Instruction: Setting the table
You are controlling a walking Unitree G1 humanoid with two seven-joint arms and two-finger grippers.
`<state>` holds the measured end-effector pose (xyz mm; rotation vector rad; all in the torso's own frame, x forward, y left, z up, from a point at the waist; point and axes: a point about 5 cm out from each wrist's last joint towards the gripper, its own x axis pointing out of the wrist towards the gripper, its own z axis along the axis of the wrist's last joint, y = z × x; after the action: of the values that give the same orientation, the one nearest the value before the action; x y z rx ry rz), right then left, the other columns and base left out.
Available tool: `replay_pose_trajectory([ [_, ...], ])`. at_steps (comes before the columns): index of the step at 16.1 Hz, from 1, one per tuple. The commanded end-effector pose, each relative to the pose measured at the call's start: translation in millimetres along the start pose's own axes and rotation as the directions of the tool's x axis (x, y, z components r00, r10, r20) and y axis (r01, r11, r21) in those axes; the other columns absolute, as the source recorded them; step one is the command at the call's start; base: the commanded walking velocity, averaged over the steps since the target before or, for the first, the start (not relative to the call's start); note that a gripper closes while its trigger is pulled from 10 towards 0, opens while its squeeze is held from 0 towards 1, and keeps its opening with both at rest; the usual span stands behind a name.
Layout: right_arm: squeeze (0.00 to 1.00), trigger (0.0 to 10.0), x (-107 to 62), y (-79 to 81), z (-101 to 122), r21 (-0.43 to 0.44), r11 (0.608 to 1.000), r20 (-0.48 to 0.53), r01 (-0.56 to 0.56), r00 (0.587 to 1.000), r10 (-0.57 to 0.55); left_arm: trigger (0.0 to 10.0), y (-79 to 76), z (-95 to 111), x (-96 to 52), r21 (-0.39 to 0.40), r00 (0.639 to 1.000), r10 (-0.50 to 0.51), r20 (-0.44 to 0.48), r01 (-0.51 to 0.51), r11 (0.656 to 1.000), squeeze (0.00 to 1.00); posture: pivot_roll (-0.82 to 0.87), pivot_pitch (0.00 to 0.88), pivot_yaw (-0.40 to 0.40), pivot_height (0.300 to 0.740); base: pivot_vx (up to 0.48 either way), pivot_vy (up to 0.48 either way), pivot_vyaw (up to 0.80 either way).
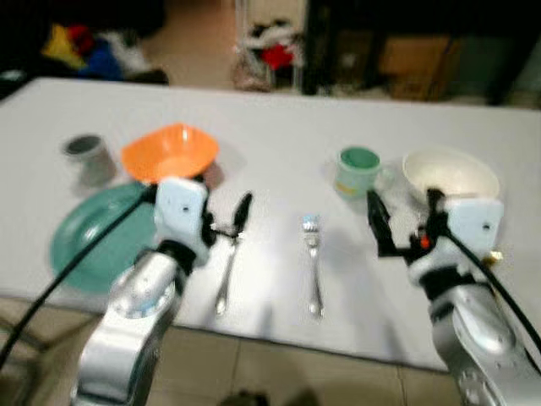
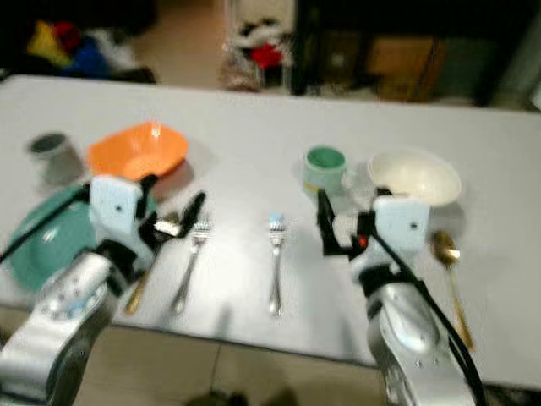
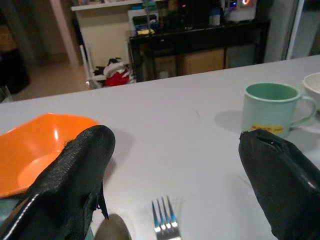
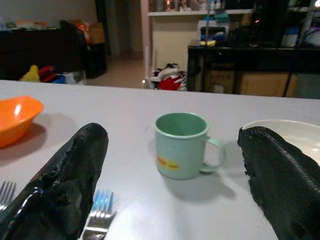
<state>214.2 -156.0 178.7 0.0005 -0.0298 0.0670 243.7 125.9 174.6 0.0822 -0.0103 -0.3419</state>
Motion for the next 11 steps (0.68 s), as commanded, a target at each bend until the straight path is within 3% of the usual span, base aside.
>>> replay_pose_trajectory([
  [1, 1.00, 10.0, 0.5, 5.9, -0.6, 0.015, 0.999, 0.005, -0.030, 1.000, 0.030, 10.0, 5.5, 0.4, -2.5, 0.016, 0.999, 0.031, -0.008, -0.031, 0.999, 0.00, 0.04, 0.023, 0.050, 0.740, 0.000, 0.000, 0.80],
  [8, 1.00, 10.0, 1.9, 13.2, -5.1, 0.075, 0.993, -0.015, -0.087, 0.996, 0.089, 10.0, 6.2, -1.3, -6.8, 0.021, 0.999, 0.033, -0.020, -0.033, 0.999, 0.00, 0.04, 0.036, 0.046, 0.740, 0.000, 0.000, 0.80],
  [11, 1.00, 10.0, 2.8, 12.8, -7.2, 0.125, 0.988, -0.022, -0.093, 0.995, 0.097, 10.0, 8.0, -1.3, -8.6, 0.058, 1.000, 0.023, -0.017, -0.022, 0.998, 0.00, 0.05, 0.040, 0.041, 0.740, 0.000, 0.000, 0.80],
])
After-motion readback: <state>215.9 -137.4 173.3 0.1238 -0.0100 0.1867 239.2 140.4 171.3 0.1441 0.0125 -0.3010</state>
